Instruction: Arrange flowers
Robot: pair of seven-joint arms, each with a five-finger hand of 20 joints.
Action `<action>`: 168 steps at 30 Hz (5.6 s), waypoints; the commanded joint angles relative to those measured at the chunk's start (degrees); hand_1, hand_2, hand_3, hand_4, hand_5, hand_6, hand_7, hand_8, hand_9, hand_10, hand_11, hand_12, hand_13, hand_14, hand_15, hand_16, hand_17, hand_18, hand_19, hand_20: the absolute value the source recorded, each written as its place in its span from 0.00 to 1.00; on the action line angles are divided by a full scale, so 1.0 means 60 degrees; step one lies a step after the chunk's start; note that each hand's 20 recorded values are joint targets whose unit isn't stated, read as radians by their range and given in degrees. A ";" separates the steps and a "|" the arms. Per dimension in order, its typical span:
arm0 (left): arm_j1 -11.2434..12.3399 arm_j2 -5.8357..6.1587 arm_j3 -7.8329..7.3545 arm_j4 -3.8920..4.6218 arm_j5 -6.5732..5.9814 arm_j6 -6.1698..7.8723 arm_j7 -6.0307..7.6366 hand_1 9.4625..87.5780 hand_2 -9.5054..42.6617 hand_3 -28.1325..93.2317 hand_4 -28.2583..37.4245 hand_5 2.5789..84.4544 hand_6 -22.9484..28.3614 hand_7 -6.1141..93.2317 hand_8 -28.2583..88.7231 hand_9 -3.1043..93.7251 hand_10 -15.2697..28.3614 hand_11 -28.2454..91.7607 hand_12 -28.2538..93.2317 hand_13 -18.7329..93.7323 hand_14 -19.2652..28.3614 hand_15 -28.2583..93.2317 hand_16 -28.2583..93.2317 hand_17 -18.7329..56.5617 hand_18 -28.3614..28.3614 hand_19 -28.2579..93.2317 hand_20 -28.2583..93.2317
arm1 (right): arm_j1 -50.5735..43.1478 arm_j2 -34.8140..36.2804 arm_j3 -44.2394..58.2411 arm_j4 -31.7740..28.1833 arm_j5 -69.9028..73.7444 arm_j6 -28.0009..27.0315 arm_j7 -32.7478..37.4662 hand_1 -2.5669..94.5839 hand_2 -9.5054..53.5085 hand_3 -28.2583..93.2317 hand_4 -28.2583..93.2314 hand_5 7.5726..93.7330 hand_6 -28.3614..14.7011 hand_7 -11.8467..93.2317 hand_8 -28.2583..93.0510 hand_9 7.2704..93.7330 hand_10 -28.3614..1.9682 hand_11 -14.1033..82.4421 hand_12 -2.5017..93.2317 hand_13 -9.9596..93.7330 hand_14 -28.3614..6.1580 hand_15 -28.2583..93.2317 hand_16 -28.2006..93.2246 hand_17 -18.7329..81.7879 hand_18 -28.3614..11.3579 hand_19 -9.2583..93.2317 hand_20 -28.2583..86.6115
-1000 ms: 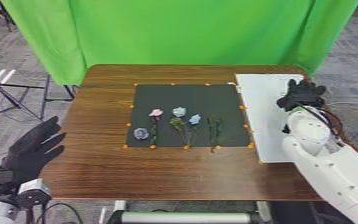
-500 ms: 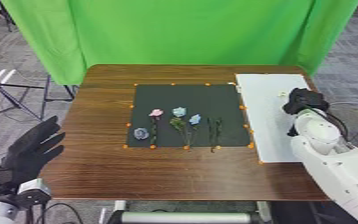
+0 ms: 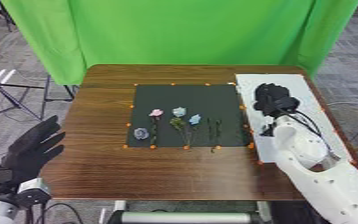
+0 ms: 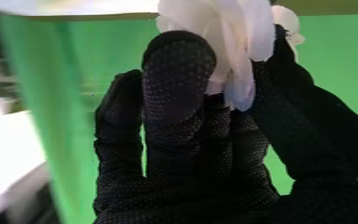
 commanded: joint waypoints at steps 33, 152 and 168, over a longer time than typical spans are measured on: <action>-0.0045 0.0066 0.0041 0.0036 -0.0014 -0.0098 -0.0168 0.18 0.16 0.81 0.00 0.28 0.48 0.25 0.16 0.23 0.57 0.36 0.37 0.30 0.66 0.40 0.28 0.09 0.82 0.53 0.31 | 0.1551 -0.1387 -0.1753 0.1333 -0.1491 -0.0380 -0.0655 0.38 0.00 0.91 0.00 0.57 0.70 0.55 0.21 0.67 0.67 0.52 0.35 0.72 0.73 0.67 0.45 0.39 0.27 0.79 0.67; 0.0010 -0.0068 0.0044 0.0035 -0.0028 -0.0040 -0.0104 0.19 0.19 0.82 0.00 0.29 0.49 0.25 0.16 0.25 0.58 0.37 0.36 0.30 0.67 0.42 0.27 0.10 0.82 0.53 0.31 | -0.2251 -0.0942 0.1820 -0.1598 0.2573 -0.2034 -0.1226 0.52 0.00 0.91 0.00 0.70 0.68 0.63 0.28 0.87 0.74 0.49 0.58 0.87 0.73 0.74 0.47 0.52 0.22 0.89 0.67; 0.0031 -0.0082 0.0008 0.0027 -0.0028 -0.0056 -0.0116 0.19 0.19 0.82 0.00 0.29 0.49 0.25 0.16 0.25 0.58 0.37 0.36 0.30 0.67 0.42 0.27 0.10 0.82 0.53 0.30 | -0.2179 -0.0861 0.1675 -0.1259 0.0879 -0.1114 -0.1068 0.39 0.00 0.92 0.00 0.53 0.66 0.56 0.14 0.63 0.62 0.57 0.37 0.75 0.69 0.73 0.44 0.44 0.24 0.84 0.68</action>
